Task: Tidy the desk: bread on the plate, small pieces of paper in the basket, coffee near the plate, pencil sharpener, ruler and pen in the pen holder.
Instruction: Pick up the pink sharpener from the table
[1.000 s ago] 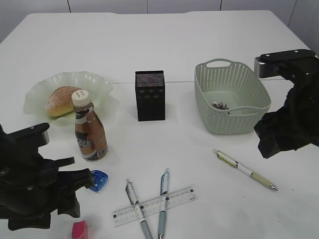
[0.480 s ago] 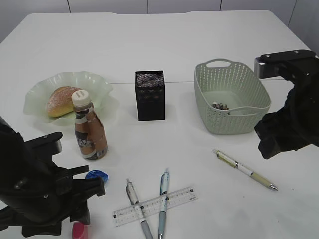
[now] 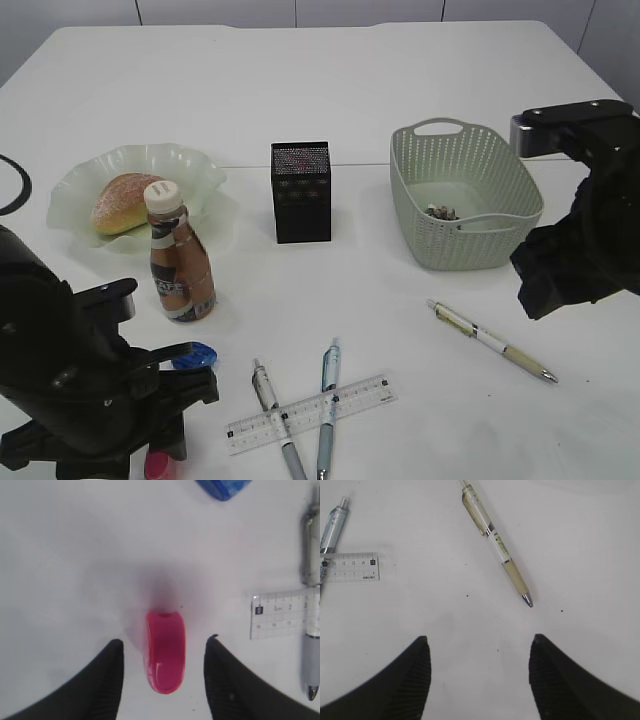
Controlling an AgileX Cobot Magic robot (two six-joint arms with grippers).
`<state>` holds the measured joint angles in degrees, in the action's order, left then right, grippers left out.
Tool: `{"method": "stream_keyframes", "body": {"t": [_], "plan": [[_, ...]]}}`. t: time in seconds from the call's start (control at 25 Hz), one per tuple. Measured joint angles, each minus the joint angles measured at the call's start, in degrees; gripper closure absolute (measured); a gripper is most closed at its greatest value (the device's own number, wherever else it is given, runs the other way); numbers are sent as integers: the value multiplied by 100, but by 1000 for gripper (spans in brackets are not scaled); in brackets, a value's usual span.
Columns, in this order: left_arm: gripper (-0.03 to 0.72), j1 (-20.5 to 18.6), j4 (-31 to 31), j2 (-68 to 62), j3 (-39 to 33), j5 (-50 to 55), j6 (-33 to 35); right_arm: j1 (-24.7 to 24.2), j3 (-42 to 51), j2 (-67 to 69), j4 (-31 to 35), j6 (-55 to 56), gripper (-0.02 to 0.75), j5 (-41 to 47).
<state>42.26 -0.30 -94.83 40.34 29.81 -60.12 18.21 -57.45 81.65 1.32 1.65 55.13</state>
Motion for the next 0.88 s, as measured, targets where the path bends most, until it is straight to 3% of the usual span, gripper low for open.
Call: {"method": "stream_keyframes", "body": {"t": [0.4,0.64,0.88], "plan": [[319,0,-8,-306,13,-153,0,0,0,0,0,-12,281,0],[482,63,-8,-306,13,-264,0,0,0,0,0,-23,281,0],[496,76,-66,-306,13,-344,0,0,0,0,0,-23,281,-19]]}}
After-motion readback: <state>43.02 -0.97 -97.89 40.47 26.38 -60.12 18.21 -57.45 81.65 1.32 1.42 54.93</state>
